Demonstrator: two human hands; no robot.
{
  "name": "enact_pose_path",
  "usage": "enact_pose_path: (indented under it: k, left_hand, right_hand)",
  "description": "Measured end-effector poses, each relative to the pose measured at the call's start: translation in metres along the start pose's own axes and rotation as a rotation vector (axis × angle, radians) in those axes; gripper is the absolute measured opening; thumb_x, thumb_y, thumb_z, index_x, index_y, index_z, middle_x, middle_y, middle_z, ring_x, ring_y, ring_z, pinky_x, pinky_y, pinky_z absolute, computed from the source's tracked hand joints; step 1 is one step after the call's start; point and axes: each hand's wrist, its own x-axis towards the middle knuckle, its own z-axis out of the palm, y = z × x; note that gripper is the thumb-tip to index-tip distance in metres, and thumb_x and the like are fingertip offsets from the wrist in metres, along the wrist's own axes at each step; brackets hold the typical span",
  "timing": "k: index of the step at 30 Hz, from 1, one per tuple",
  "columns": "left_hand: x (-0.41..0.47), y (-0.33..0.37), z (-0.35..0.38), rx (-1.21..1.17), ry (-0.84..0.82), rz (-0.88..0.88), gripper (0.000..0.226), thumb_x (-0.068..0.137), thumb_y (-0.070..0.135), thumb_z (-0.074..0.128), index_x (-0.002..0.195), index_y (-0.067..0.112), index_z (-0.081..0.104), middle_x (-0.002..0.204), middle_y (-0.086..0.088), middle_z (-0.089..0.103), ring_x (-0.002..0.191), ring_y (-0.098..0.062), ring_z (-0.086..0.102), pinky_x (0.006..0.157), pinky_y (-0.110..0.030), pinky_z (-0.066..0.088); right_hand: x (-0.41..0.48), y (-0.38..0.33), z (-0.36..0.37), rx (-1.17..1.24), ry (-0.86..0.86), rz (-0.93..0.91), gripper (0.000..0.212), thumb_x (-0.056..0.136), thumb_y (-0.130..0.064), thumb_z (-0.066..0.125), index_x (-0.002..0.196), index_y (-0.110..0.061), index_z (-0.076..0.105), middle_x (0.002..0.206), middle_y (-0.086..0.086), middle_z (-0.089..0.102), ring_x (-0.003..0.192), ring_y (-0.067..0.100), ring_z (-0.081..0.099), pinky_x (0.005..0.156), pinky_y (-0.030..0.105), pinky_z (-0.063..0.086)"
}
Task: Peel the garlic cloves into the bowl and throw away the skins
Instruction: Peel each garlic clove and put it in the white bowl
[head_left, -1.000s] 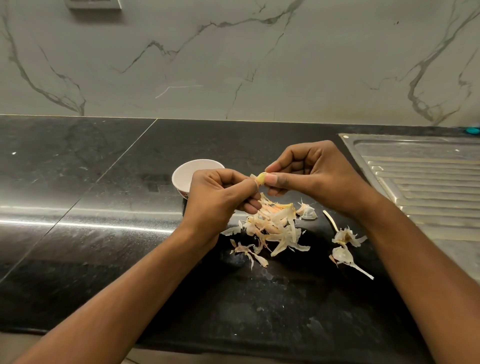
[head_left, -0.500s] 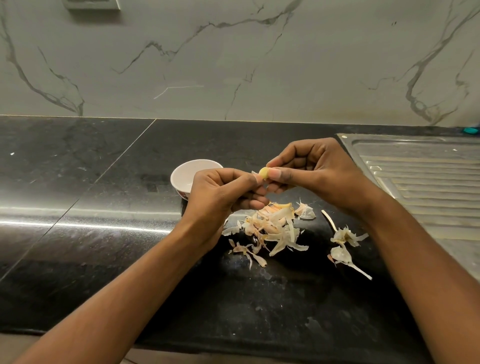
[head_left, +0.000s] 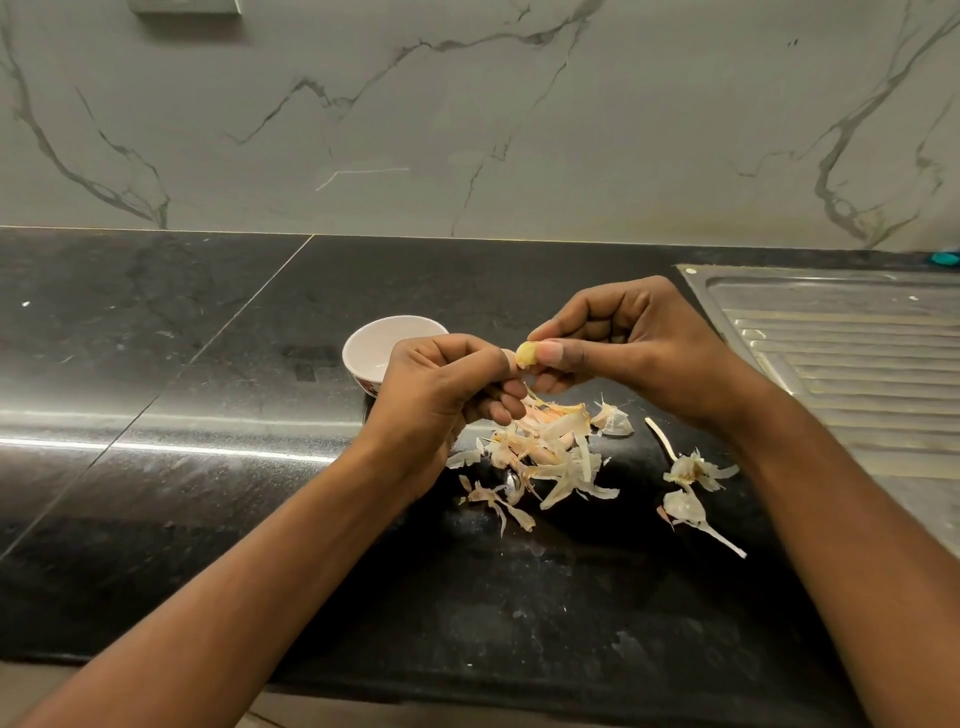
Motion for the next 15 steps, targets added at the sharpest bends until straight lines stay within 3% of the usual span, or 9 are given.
enact_pose_path:
  k: [8, 15]
  left_hand:
    - [-0.0005, 0.0022, 0.0005, -0.027, 0.014, 0.022, 0.011, 0.096, -0.001, 0.068, 0.089, -0.007, 0.074, 0.077, -0.018, 0.071, 0.065, -0.023, 0.067, 0.058, -0.024, 0.057]
    - [-0.0019, 0.0029, 0.0003, -0.057, 0.018, -0.03, 0.01, 0.092, 0.005, 0.073, 0.093, -0.003, 0.079, 0.09, -0.023, 0.077, 0.073, -0.027, 0.075, 0.069, -0.028, 0.064]
  right_hand:
    - [0.0029, 0.0027, -0.0026, 0.133, 0.031, 0.089, 0.024, 0.097, -0.012, 0.07, 0.116, 0.0, 0.076, 0.102, 0.021, 0.08, 0.09, 0.031, 0.08, 0.079, 0.033, 0.066]
    - [0.0002, 0.0015, -0.0043, 0.077, 0.048, 0.073, 0.025, 0.093, -0.009, 0.074, 0.115, 0.001, 0.076, 0.1, 0.018, 0.081, 0.09, 0.03, 0.081, 0.08, 0.032, 0.067]
